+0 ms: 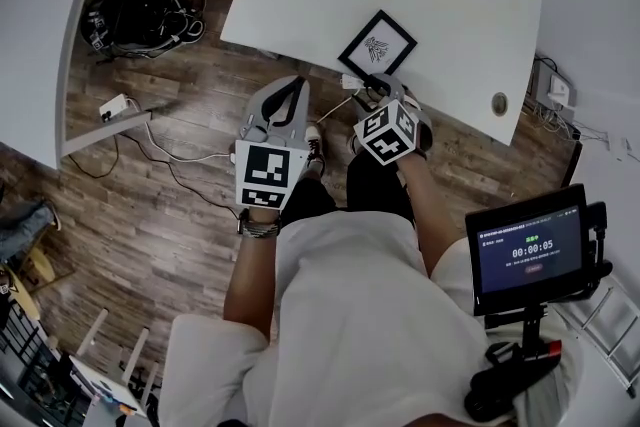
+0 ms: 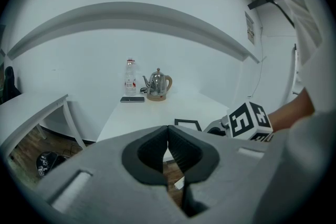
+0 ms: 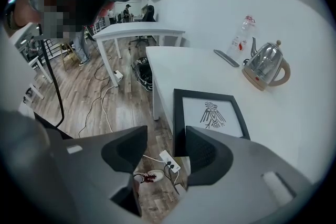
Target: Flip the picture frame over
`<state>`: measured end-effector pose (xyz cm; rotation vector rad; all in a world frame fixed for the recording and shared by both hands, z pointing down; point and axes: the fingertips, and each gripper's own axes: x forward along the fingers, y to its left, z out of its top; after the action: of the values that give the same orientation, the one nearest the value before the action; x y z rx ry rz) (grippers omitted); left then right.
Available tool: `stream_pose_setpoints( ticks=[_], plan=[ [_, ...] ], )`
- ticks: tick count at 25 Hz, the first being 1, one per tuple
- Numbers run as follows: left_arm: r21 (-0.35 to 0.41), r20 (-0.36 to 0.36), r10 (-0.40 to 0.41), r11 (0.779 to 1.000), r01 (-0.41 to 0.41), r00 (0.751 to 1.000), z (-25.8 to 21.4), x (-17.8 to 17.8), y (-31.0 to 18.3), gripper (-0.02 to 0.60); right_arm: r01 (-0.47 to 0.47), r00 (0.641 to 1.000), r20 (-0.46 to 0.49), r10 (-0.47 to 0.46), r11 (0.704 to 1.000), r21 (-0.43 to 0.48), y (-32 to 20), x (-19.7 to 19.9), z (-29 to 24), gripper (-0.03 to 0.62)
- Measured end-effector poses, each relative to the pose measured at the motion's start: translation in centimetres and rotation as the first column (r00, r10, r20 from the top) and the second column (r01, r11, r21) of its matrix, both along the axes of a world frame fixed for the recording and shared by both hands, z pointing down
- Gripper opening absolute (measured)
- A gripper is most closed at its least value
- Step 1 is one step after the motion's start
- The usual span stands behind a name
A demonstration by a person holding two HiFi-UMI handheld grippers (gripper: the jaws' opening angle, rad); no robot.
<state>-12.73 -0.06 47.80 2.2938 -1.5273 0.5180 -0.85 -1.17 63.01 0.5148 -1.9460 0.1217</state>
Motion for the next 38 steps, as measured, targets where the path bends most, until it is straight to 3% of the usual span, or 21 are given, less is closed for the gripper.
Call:
stream_pose_setpoints(
  ticks=[5,15,26,31,38],
  plan=[
    [-0.009,0.002,-0.001,1.000,0.001,1.000,0.7,-0.3,-0.3,0.005,0.035,0.999,-0.022,-0.033,0.996,0.083,-1.2,0.1,-0.2,0.230],
    [-0.015,0.006,0.009,1.000,-0.009,1.000,0.9,0.2,-0.1,0.005,0.273,0.942,-0.258,-0.216,0.939,0.210,-3.0,0.8,1.8,0.236],
    [-0.021,0.016,0.000,1.000,0.000,1.000,1.0,-0.4,0.4,0.005,0.275,0.937,-0.297,-0.182,0.910,0.310,-3.9,1.2,2.0,0.169],
    [-0.012,0.024,0.000,1.000,0.000,1.000,0.9,-0.6,-0.2,0.005,0.274,0.936,-0.304,-0.178,0.911,0.309,-3.6,1.4,2.1,0.158],
    [-0.009,0.025,0.003,1.000,-0.003,1.000,0.9,-1.3,-0.8,0.005,0.141,0.984,-0.141,-0.106,0.953,0.267,-3.5,0.4,0.5,0.141]
  ],
)
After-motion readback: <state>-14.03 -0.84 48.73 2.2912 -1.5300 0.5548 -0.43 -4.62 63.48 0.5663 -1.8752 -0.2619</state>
